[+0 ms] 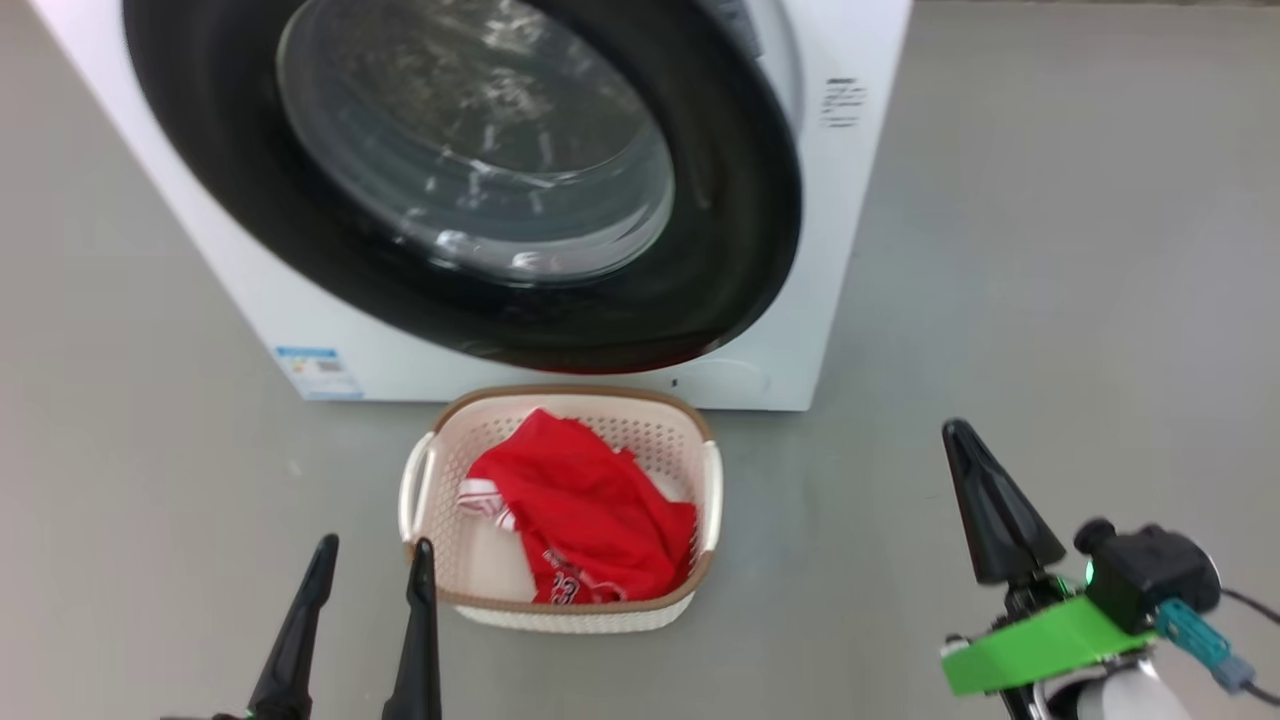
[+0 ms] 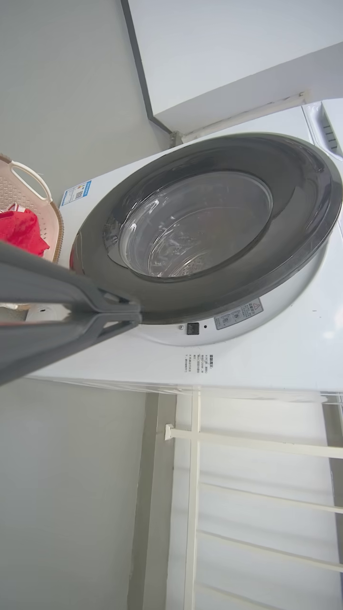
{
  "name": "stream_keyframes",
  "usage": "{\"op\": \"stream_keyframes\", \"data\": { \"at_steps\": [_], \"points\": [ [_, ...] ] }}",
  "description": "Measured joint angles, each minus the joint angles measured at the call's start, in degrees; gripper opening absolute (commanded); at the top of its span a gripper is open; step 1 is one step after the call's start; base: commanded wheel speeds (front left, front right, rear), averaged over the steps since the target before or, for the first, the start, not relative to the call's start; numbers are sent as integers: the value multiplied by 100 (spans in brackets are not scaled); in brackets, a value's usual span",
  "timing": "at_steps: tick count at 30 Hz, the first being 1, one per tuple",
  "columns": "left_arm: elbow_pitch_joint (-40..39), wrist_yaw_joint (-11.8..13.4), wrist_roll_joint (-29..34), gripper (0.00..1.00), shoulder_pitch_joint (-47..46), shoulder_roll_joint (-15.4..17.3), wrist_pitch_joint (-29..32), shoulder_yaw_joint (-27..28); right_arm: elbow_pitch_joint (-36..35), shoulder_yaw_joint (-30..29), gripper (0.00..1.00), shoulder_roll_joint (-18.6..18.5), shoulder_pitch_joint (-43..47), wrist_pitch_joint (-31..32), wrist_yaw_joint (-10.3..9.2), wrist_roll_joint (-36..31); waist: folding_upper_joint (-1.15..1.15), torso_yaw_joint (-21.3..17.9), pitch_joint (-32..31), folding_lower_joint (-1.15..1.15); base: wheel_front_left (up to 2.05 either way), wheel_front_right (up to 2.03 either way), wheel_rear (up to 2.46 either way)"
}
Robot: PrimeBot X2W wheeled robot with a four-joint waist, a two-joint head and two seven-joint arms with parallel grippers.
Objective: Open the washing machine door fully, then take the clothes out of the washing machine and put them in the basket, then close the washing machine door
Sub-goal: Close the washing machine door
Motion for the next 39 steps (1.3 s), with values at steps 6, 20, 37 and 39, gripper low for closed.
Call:
{"op": "stream_keyframes", "data": {
  "at_steps": [6,20,37,39],
  "points": [
    [-143,-122,36,100,-145,-67,0,43,249,79,0,-19,-552,0,0,-126,0,302,229,0,0,0,0],
    [-364,-347,38,100,-570,-388,-1,29,1116,56,0,-86,-2239,0,0,-664,0,876,1039,0,0,0,0],
    [-439,-505,40,100,-895,-512,-41,53,2118,144,0,-345,-3875,0,0,-854,0,1165,1805,0,0,0,0],
    [-443,-544,42,100,-939,-514,-41,66,2190,143,0,-398,-4011,0,0,-882,0,1173,1846,0,0,0,0]
  ]
}}
